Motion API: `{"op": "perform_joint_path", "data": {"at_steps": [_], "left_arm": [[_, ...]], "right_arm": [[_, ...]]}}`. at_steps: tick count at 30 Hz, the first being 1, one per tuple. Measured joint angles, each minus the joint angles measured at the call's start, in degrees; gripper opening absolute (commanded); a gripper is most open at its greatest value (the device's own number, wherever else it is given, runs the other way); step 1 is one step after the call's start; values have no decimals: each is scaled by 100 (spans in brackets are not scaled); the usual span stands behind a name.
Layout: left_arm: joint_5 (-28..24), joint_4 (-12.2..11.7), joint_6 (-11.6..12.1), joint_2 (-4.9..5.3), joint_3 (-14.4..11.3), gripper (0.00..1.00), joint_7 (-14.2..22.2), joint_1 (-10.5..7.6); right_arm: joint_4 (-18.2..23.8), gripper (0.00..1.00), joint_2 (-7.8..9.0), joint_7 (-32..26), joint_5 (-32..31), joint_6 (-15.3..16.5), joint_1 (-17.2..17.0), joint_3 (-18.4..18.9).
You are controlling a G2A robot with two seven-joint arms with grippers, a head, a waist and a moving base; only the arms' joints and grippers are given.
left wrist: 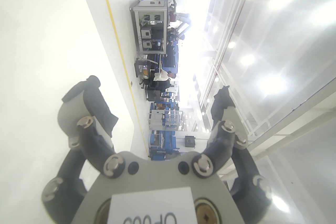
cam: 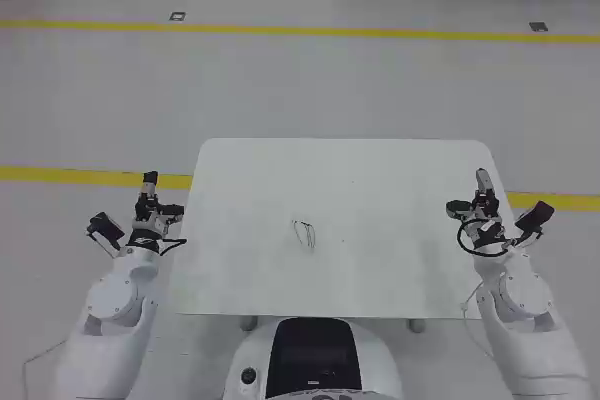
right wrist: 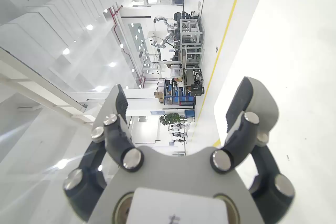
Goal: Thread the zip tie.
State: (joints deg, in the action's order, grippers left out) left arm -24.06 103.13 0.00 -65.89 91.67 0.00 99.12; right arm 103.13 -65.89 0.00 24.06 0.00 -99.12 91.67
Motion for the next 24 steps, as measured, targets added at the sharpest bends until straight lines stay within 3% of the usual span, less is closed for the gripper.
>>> {"op": "perform_joint_path", "data": {"at_steps": [1,2,3,4,5,6,7,8,9,10,11,14,20,24], "left_arm": [[0,0,0,0,0,100,0,0],[0,0,0,0,0,100,0,0],[0,0,0,0,0,100,0,0],[0,0,0,0,0,78,0,0],[0,0,0,0,0,78,0,0],[0,0,0,0,0,78,0,0],[0,0,0,0,0,78,0,0],[0,0,0,0,0,78,0,0],[0,0,0,0,0,78,0,0],[0,0,0,0,0,78,0,0],[0,0,0,0,0,100,0,0],[0,0,0,0,0,100,0,0],[0,0,0,0,0,100,0,0],[0,0,0,0,0,100,0,0]], "right_arm": [[0,78,0,0,0,0,0,0],[0,100,0,0,0,0,0,0],[0,78,0,0,0,0,0,0],[0,100,0,0,0,0,0,0],[0,100,0,0,0,0,0,0],[0,78,0,0,0,0,0,0],[0,100,0,0,0,0,0,0],[0,100,0,0,0,0,0,0],[0,78,0,0,0,0,0,0],[0,100,0,0,0,0,0,0],[0,100,0,0,0,0,0,0],[14,100,5,52,-104,-76,45,-28],[230,100,-12,295,-1178,-537,233,-299],[269,100,-49,527,-1557,-839,388,-554]]}}
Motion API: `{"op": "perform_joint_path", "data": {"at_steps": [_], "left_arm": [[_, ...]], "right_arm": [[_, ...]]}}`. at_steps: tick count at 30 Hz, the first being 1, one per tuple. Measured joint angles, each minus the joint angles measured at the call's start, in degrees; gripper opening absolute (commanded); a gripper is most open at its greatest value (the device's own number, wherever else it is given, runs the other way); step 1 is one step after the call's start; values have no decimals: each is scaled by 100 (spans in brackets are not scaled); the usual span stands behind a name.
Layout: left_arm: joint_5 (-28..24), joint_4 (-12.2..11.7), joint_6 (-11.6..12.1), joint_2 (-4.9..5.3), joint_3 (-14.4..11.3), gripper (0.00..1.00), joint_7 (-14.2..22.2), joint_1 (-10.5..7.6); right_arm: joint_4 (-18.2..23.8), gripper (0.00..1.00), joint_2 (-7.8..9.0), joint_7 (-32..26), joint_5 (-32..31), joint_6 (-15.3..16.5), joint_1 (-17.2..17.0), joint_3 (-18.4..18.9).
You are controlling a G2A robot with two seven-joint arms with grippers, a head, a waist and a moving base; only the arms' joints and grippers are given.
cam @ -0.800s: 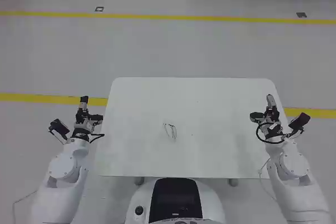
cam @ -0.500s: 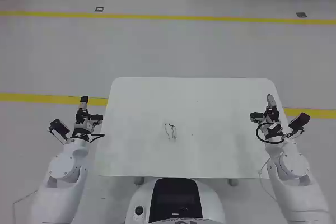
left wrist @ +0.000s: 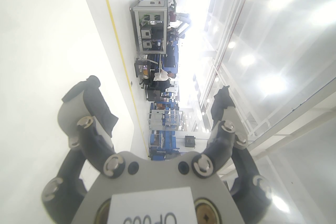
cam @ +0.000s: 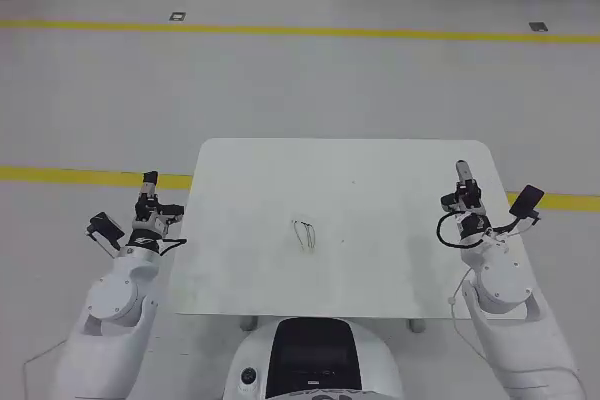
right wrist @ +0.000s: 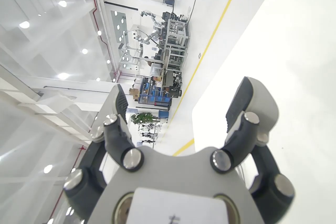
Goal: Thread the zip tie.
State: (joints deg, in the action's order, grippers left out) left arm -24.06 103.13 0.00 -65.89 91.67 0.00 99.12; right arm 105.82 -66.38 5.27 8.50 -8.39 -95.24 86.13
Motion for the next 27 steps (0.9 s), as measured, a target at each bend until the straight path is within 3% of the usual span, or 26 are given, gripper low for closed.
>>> {"op": "perform_joint_path", "data": {"at_steps": [10,13,17,22,27], "left_arm": [[0,0,0,0,0,100,0,0],[0,0,0,0,0,100,0,0],[0,0,0,0,0,100,0,0],[0,0,0,0,0,100,0,0],[0,0,0,0,0,100,0,0]], "right_arm": [[-3,100,-1,1,5,-3,7,-7],[94,100,11,-4,-435,-29,21,-71],[199,100,-1,60,-1434,-424,201,-372],[83,100,-58,78,-2237,-1052,538,-887],[-275,100,-122,53,-2388,-1110,777,-1097]]}}
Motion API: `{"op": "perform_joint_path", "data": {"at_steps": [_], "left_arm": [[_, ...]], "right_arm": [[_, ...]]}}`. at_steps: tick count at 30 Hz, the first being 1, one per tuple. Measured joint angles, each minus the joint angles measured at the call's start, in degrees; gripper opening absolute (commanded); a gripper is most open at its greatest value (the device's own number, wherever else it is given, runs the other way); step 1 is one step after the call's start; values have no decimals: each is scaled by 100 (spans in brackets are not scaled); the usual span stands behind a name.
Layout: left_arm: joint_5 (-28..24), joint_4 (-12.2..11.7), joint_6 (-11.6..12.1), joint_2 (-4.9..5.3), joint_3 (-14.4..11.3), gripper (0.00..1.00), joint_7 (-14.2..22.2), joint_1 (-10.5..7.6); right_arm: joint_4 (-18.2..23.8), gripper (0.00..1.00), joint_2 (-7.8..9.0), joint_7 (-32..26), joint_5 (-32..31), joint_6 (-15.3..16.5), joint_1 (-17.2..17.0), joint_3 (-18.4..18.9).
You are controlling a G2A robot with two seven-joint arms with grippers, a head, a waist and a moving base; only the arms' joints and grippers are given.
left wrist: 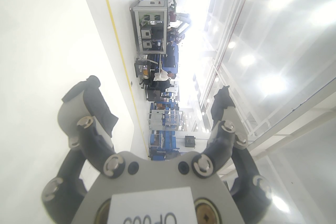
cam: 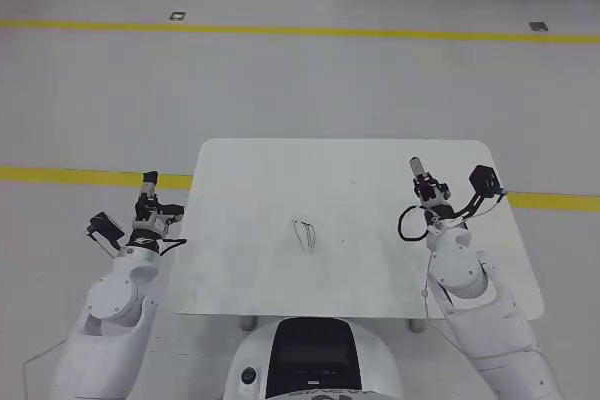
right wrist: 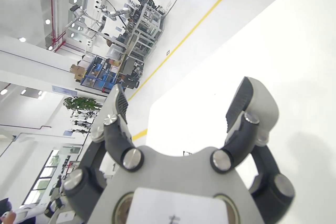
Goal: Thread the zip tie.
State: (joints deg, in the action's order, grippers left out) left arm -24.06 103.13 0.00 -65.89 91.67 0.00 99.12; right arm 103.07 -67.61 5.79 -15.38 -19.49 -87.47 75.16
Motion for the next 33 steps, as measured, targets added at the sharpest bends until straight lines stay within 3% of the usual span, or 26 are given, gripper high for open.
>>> {"op": "perform_joint_path", "data": {"at_steps": [11,18,23,29,33], "left_arm": [[0,0,0,0,0,100,0,0],[0,0,0,0,0,100,0,0],[0,0,0,0,0,100,0,0],[0,0,0,0,0,100,0,0],[0,0,0,0,0,100,0,0]], "right_arm": [[26,100,8,15,-62,1,-12,19],[-9,100,-24,-257,-1485,1,51,-127],[-246,100,-191,-781,-2541,1,288,-307],[-451,100,-508,-1093,-3358,1,415,-352],[-451,100,-535,-1105,-3409,1,405,-351]]}}
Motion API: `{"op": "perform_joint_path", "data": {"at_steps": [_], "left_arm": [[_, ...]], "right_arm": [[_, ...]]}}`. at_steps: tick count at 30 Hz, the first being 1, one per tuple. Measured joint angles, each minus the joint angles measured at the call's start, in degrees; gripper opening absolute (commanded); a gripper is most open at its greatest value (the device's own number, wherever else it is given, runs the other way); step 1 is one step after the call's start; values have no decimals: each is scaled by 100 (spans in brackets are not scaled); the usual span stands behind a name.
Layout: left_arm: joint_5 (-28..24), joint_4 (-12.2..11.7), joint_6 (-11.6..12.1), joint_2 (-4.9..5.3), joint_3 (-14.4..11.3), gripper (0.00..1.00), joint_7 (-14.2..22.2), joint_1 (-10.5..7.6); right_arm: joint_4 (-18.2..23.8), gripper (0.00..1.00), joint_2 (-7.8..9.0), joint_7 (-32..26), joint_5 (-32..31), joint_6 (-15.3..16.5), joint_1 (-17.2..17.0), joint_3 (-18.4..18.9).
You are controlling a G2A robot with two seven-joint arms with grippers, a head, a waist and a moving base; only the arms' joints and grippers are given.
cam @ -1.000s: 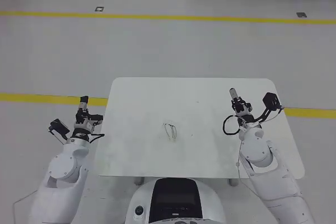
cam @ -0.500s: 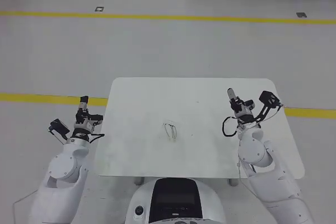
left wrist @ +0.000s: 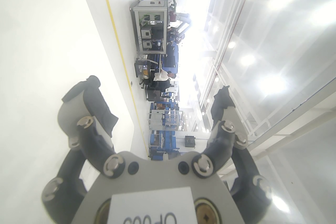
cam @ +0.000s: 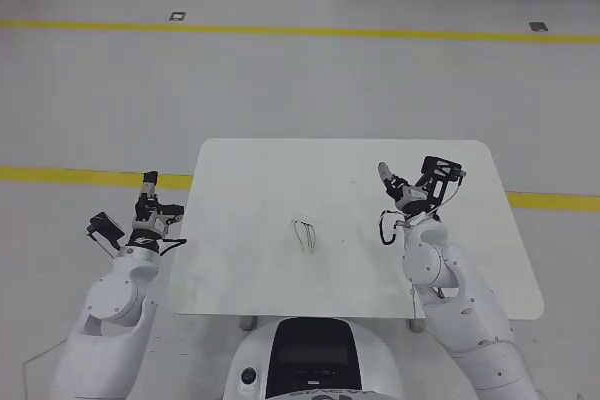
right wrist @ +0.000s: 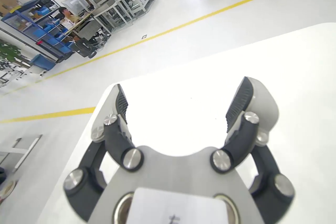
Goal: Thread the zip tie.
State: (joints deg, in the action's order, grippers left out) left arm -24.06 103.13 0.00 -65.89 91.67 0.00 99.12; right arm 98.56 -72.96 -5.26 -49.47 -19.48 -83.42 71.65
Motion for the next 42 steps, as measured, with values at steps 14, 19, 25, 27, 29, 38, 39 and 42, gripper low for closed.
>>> {"op": "perform_joint_path", "data": {"at_steps": [14,19,25,27,29,38,39,42], "left_arm": [[0,0,0,0,0,100,0,0],[0,0,0,0,0,100,0,0],[0,0,0,0,0,100,0,0],[0,0,0,0,0,100,0,0],[0,0,0,0,0,100,0,0],[0,0,0,0,0,100,0,0],[0,0,0,0,0,100,0,0],[0,0,0,0,0,100,0,0]], "right_arm": [[363,100,111,-1331,-1147,670,237,-97],[464,100,166,-2735,-1846,1352,562,-336],[225,100,164,-4091,-2056,1885,931,-624],[223,100,163,-4090,-2062,1870,929,-622],[227,100,164,-4077,-2061,1868,926,-620],[241,100,169,-4134,-2117,1923,954,-660],[269,100,174,-4256,-2238,2013,1002,-710],[412,100,160,-4881,-2531,2217,1226,-890]]}}
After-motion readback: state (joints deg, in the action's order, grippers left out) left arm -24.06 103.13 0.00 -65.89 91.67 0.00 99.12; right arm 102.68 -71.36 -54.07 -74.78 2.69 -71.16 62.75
